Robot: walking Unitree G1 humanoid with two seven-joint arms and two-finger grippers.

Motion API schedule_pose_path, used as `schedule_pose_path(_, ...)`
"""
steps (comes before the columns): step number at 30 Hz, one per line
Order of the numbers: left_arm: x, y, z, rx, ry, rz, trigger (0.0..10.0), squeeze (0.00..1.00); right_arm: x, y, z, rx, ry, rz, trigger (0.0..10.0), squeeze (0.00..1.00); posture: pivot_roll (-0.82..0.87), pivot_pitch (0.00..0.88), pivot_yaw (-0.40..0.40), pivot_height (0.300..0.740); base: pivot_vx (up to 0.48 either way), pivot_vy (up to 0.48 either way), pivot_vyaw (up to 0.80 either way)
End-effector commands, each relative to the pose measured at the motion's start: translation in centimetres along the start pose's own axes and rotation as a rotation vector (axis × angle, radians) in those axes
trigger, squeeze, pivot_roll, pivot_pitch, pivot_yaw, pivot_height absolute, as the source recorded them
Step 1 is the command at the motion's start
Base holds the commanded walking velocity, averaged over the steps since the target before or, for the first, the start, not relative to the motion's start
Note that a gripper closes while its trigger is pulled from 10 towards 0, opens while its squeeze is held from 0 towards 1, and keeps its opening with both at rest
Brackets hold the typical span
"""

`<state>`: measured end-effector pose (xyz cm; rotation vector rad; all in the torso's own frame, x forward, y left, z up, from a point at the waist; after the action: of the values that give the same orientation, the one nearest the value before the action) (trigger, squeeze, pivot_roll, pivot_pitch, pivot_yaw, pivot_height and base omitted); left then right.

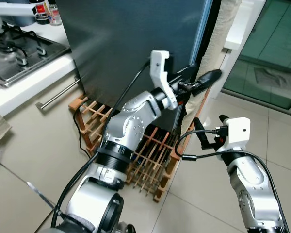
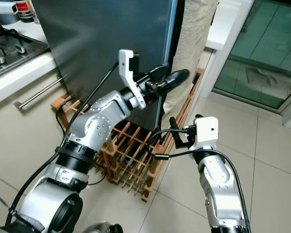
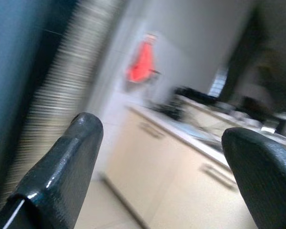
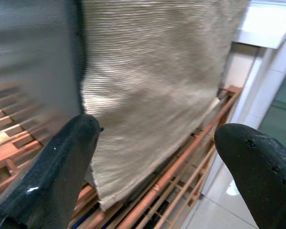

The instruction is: Restocking fridge

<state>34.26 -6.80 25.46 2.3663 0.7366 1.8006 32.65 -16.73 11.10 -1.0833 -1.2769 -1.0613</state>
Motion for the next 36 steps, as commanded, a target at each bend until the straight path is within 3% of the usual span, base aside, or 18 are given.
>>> schedule_pose_path(1,-1.3,1.7,-3.8,-0.141,-0.142,-0.044,10.0,0.0,0.0,0.1,-0.1,0.002,0.007,-0.001,10.0,0.0,-0.14,0.0,0.037,0.74,0.0,0.0,0.0)
schedule_pose_path(3,-1.1,1.4,-4.0,-0.156,-0.143,-0.047,10.0,0.0,-0.1,0.1,-0.1,0.002,0.005,0.001,10.0,0.0,-0.14,0.0,0.037,0.74,0.0,0.0,0.0)
schedule_pose_path(6,-0.8,1.0,-3.0,-0.097,-0.102,-0.048,10.0,0.0,0.0,0.1,-0.2,-0.005,0.002,-0.003,10.0,0.0,-0.13,0.0,0.037,0.74,0.0,0.0,0.0)
schedule_pose_path(8,-0.2,0.1,-1.1,0.021,-0.033,-0.055,10.0,0.0,0.5,0.3,-0.3,-0.026,0.002,-0.024,10.0,0.0,-0.13,0.0,0.042,0.74,0.0,0.0,0.0)
schedule_pose_path(11,1.5,-3.2,-0.3,0.11,0.09,-0.062,10.0,0.0,1.5,-0.2,-0.4,-0.048,-0.015,-0.077,10.0,0.0,-0.12,0.0,0.049,0.74,0.0,0.0,0.0)
schedule_pose_path(12,1.5,-3.2,-0.3,0.11,0.09,-0.062,10.0,0.0,1.5,-0.2,-0.4,-0.048,-0.015,-0.077,10.0,0.0,-0.12,0.0,0.049,0.74,0.0,0.0,0.0)
schedule_pose_path(13,2.2,-5.5,0.2,0.188,0.171,-0.046,10.0,0.0,2.1,-0.9,-0.8,-0.076,-0.028,-0.11,10.0,0.0,-0.11,0.0,0.049,0.74,0.0,0.0,0.0)
schedule_pose_path(14,2.2,-5.5,0.2,0.188,0.171,-0.046,10.0,0.0,2.1,-0.9,-0.8,-0.076,-0.028,-0.11,10.0,0.0,-0.11,0.0,0.049,0.74,0.0,0.0,0.0)
schedule_pose_path(16,2.3,-7.6,0.7,0.252,0.205,-0.027,10.0,0.0,2.3,-1.7,-0.9,-0.094,-0.051,-0.134,10.0,0.0,-0.1,0.004,0.044,0.74,0.0,0.0,0.0)
schedule_pose_path(19,2.5,-10.7,2.0,0.401,0.32,0.007,10.0,0.0,2.6,-3.2,-2.0,-0.172,-0.052,-0.18,10.0,0.0,-0.09,0.007,0.04,0.74,0.0,0.0,0.0)
schedule_pose_path(20,2.5,-10.7,2.0,0.401,0.32,0.007,10.0,0.0,2.6,-3.2,-2.0,-0.172,-0.052,-0.18,10.0,0.0,-0.09,0.007,0.04,0.74,0.0,0.0,0.0)
schedule_pose_path(21,2.9,-12.8,3.6,0.585,0.395,-0.005,10.0,0.0,2.2,-4.0,-2.9,-0.228,-0.044,-0.182,10.0,0.0,-0.06,0.007,0.032,0.74,0.0,0.0,0.0)
schedule_pose_path(23,2.9,-14.3,4.4,0.712,0.441,-0.001,10.0,0.0,1.8,-4.3,-3.1,-0.246,-0.037,-0.176,10.0,0.0,-0.06,0.007,0.032,0.74,0.0,0.0,0.0)
schedule_pose_path(25,2.0,-15.8,5.6,0.862,0.562,0.072,10.0,0.0,1.5,-4.1,-3.0,-0.247,-0.026,-0.174,10.0,0.0,-0.06,0.002,0.029,0.74,0.0,0.0,0.0)
schedule_pose_path(27,1.5,-16.2,5.9,0.892,0.579,0.089,10.0,0.0,1.3,-4.0,-3.1,-0.253,-0.015,-0.17,10.0,0.0,-0.06,0.002,0.029,0.74,0.0,0.0,0.0)
schedule_pose_path(28,1.2,-17.0,6.5,0.954,0.61,0.1,10.0,0.0,1.0,-3.9,-3.3,-0.269,-0.007,-0.166,10.0,0.0,-0.06,0.0,0.029,0.74,0.0,0.0,0.0)
schedule_pose_path(31,-0.9,-18.5,9.1,1.057,0.595,0.186,10.0,0.0,0.4,-3.0,-4.5,-0.322,0.006,-0.164,10.0,0.0,-0.06,0.0,0.028,0.74,0.0,0.0,0.0)
schedule_pose_path(36,-1.3,-17.7,9.9,1.054,0.627,0.213,10.0,0.0,0.2,-2.4,-4.7,-0.332,-0.008,-0.16,10.0,0.0,-0.06,0.0,0.029,0.74,0.0,0.0,0.0)
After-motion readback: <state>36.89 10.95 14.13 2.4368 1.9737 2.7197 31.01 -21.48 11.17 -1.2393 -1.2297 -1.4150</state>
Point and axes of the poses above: a point about 5 cm out from each wrist's last joint towards the gripper, its own y axis pointing out of the wrist towards the gripper, its own x axis along the axis of the wrist's last joint, z = x × y, the point moved 6 cm from there along y, pointing out of the wrist towards the gripper, and after that the axes turned 2 degrees about y, right-handed, at the moved point
